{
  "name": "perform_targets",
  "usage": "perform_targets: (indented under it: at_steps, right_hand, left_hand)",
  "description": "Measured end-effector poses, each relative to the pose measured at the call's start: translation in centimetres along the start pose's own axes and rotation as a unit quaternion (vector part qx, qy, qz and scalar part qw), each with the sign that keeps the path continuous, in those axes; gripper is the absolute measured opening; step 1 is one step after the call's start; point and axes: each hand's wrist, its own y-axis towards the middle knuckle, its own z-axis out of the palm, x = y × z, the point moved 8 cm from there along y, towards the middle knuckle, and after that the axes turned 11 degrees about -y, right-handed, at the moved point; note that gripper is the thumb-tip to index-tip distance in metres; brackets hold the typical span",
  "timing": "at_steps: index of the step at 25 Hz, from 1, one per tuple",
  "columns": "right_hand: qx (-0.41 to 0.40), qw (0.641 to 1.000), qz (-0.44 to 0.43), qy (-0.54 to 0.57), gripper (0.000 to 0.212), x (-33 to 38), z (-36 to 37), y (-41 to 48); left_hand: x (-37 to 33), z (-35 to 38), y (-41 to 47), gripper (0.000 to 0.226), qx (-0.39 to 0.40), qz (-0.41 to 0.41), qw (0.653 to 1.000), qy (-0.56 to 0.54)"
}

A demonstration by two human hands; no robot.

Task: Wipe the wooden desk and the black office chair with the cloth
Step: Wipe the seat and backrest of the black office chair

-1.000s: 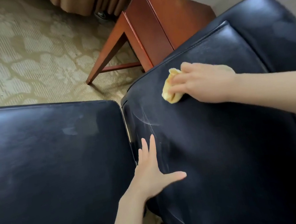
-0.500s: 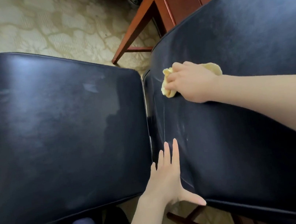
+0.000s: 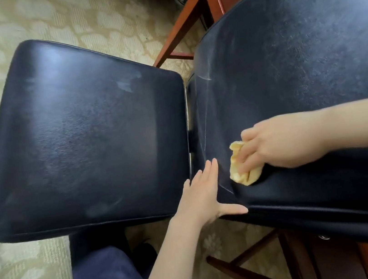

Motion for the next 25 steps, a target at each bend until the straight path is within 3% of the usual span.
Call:
perform_targets:
  at_steps: [2, 5, 10, 12, 16, 20, 25]
  right_hand:
    - [0.009, 0.999, 0.044, -0.005, 0.059, -3.1, -0.7, 0.3]
    - [-0.005, 0.983, 0.178, -0.049, 0.06, -10.0, -1.9, 0.9]
    - [-0.019, 0.894, 0.438, -0.089, 0.048, -19.9, -3.1, -1.1]
    - [-0.01, 0.876, 0.478, -0.062, 0.037, -19.8, -2.5, -0.9]
    - [-0.001, 0.928, 0.356, -0.107, 0.031, -14.1, -2.0, 3.1]
    - [-0.025, 0.98, 0.185, -0.072, 0.03, -4.5, -1.1, 5.6]
    - [-0.081, 0.996, 0.038, -0.01, 0.03, 3.3, -1.1, 4.5]
  left_hand:
    - [0.0, 0.0, -0.2, 0.119, -0.005, -0.001, 1.0, 0.013]
    - [0.3, 0.1, -0.7, 0.112, 0.002, 0.003, 1.0, 0.022]
    - [0.8, 0.0, -1.1, 0.106, 0.016, 0.003, 1.0, 0.023]
    - [1.0, -0.2, -0.9, 0.105, 0.018, 0.001, 0.999, 0.032]
    - [1.1, -0.4, -0.9, 0.103, 0.02, -0.003, 0.999, 0.038]
    - [1.0, -0.7, -0.7, 0.103, 0.012, 0.003, 0.999, 0.052]
    - [1.1, -1.4, -0.8, 0.096, -0.037, 0.011, 0.999, 0.018]
